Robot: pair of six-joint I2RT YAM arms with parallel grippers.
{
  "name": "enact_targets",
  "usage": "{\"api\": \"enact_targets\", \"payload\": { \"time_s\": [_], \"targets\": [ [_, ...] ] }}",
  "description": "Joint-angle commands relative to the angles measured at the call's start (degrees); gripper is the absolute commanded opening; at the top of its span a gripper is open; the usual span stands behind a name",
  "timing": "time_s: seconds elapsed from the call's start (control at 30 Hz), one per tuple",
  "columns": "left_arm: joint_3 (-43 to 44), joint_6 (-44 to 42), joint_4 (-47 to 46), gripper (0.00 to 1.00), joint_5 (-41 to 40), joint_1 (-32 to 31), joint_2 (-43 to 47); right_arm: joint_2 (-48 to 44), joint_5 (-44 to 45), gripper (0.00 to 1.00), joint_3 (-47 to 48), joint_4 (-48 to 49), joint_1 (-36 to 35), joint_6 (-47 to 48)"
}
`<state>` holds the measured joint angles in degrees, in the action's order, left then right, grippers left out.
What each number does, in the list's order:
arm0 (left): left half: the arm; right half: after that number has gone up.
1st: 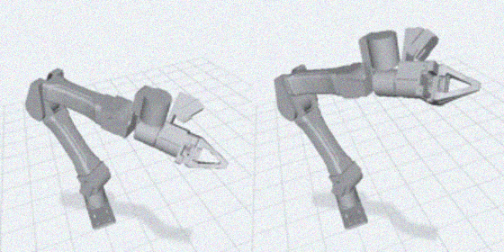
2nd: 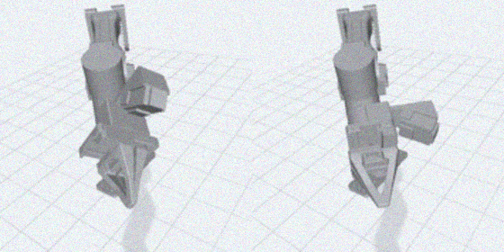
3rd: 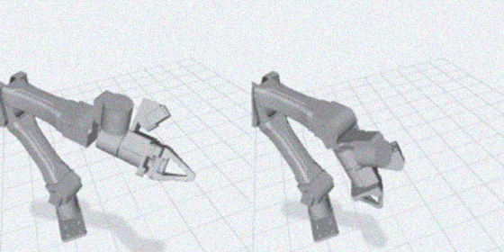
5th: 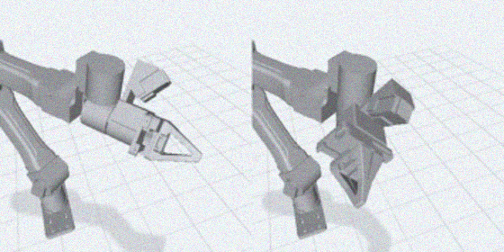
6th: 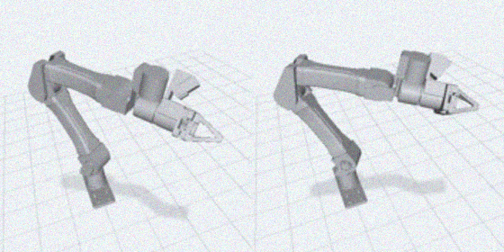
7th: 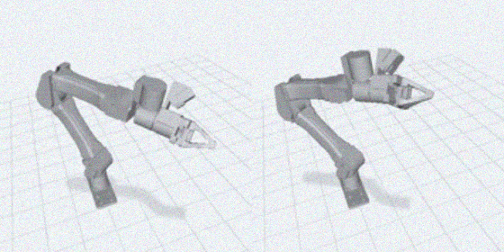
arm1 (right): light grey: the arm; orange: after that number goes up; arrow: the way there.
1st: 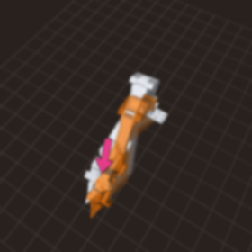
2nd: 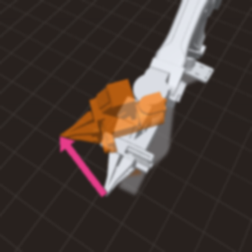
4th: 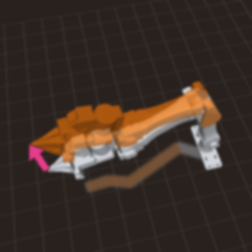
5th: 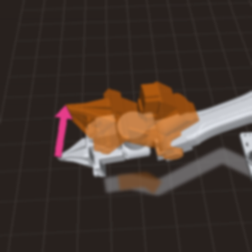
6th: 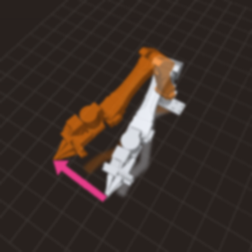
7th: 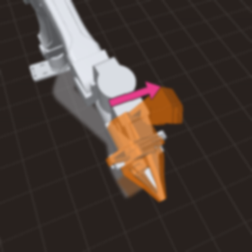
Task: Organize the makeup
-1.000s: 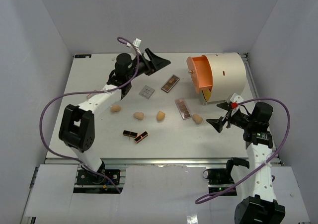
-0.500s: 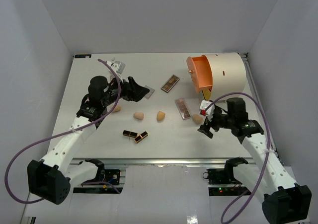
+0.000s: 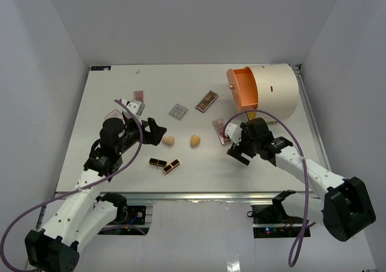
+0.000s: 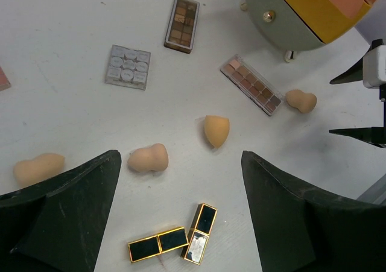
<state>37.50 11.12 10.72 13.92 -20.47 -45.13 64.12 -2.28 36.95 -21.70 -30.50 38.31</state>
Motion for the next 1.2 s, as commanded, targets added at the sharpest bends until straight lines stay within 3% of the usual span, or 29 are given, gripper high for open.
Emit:
{"api": "enact_targets", "payload": {
  "time_s": [0.0, 0.2, 0.5, 0.63, 0.83, 0.9, 1.17],
  "targets": [
    [-0.1, -1.5, -0.4, 0.92, -3.1, 0.1, 2.5, 2.9, 6.8, 0.94, 0.1, 8.9, -0.3, -2.9],
    [-0.1, -1.7, -0.2, 0.92, -3.6, 0.1, 2.6, 8.3, 7.4, 0.89, 0.9, 11.9, -0.3, -3.3],
    [0.0, -1.9, 0.0, 0.92, -4.1, 0.1, 2.6, 14.3, 8.8, 0.67, 1.0, 15.8, -0.3, -2.1],
    [-0.1, -1.9, 0.1, 0.92, -4.2, 0.1, 2.5, 16.8, 8.9, 0.55, 1.6, 16.7, -0.3, -1.5],
    [-0.1, -2.1, 0.1, 0.93, -4.4, 0.1, 2.4, 17.0, 6.8, 0.26, 1.7, 16.4, -0.3, -0.6],
    [-0.1, -2.0, 0.1, 0.93, -4.5, 0.1, 2.4, 14.8, 4.0, 0.23, 2.1, 12.8, -0.3, 0.6],
    [0.1, -2.0, 0.1, 0.93, -3.6, 0.1, 2.2, 0.8, -21.8, 0.21, 12.0, -13.3, -0.3, 17.9]
  ]
}}
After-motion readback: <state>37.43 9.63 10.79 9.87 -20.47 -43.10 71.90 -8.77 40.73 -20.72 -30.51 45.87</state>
